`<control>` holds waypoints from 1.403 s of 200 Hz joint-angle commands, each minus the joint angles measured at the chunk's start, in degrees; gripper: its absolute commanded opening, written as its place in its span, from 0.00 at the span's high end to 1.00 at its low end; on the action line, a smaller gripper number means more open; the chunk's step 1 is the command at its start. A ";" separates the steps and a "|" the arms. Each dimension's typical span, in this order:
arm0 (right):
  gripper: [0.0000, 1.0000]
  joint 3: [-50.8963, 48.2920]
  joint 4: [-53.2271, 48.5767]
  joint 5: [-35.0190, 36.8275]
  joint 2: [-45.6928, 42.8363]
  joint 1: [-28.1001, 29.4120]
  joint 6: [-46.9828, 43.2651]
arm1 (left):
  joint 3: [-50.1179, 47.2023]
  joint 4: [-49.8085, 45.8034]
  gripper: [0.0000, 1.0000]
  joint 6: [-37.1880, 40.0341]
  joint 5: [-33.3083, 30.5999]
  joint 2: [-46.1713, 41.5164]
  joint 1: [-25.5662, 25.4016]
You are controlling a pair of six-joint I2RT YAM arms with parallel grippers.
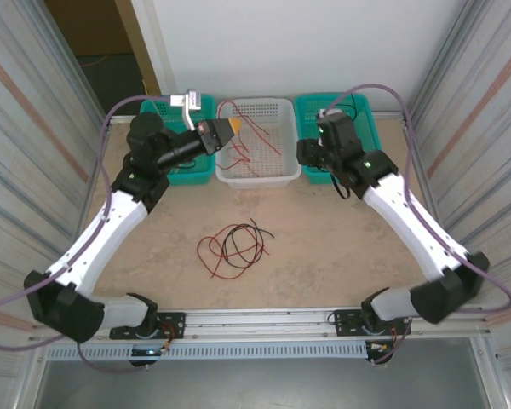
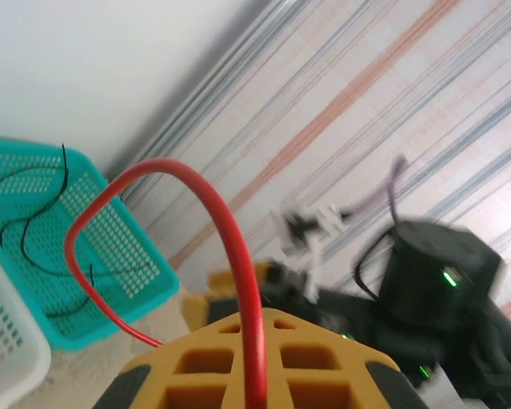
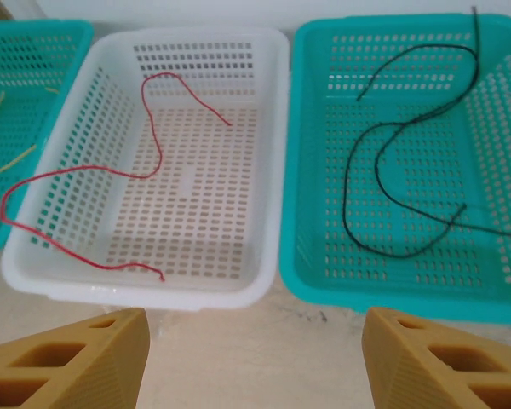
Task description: Untangle the cables
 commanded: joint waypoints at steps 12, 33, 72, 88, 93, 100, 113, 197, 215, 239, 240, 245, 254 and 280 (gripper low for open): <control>0.35 -9.83 -4.25 1.74 -9.12 2.01 7.59 | 9.83 3.47 1.00 2.21 -1.30 9.70 0.49; 0.36 -14.94 -6.36 3.19 -14.72 4.04 10.97 | 16.28 4.91 1.00 0.47 -0.96 17.80 1.47; 0.38 -18.56 -8.67 3.06 -19.53 5.09 13.61 | 25.37 9.74 0.79 -5.00 1.23 32.96 3.62; 0.38 -17.81 -9.97 3.69 -19.53 5.33 13.36 | 28.08 10.58 0.64 -6.78 4.06 37.66 4.21; 0.38 -17.52 -10.40 3.88 -19.53 5.38 13.28 | 28.39 10.27 0.58 -6.88 4.46 38.39 4.28; 0.38 -17.24 -10.67 4.15 -19.57 5.42 13.18 | 28.06 9.96 0.51 -6.78 4.40 38.90 4.32; 0.38 -17.03 -10.71 4.34 -19.96 5.42 13.08 | 26.16 10.17 0.40 -6.09 3.74 38.35 4.32; 0.38 -17.17 -7.72 1.14 -16.83 6.83 13.70 | 21.73 -6.63 0.01 0.55 7.45 29.82 4.41; 0.38 -17.19 -7.11 1.04 -15.87 7.60 13.87 | 26.20 -29.21 0.01 8.51 0.58 28.87 4.32; 0.38 -17.34 -6.35 1.01 -14.97 8.17 14.05 | 25.37 -42.84 0.01 15.29 -5.92 26.57 4.13; 0.38 -17.37 -6.31 0.98 -14.97 8.20 14.05 | 25.23 -42.99 0.01 15.43 -6.07 26.42 4.14; 0.38 -17.36 -6.09 0.95 -14.83 8.24 14.04 | 24.36 -44.04 0.01 16.11 -6.62 25.72 4.11; 0.38 -17.32 -5.69 0.96 -14.70 8.32 14.04 | 23.26 -45.85 0.01 17.49 -7.70 24.56 4.02; 0.37 -17.45 -4.32 0.91 -14.34 8.55 14.05 | 18.03 -46.84 0.01 19.98 -10.74 19.66 3.51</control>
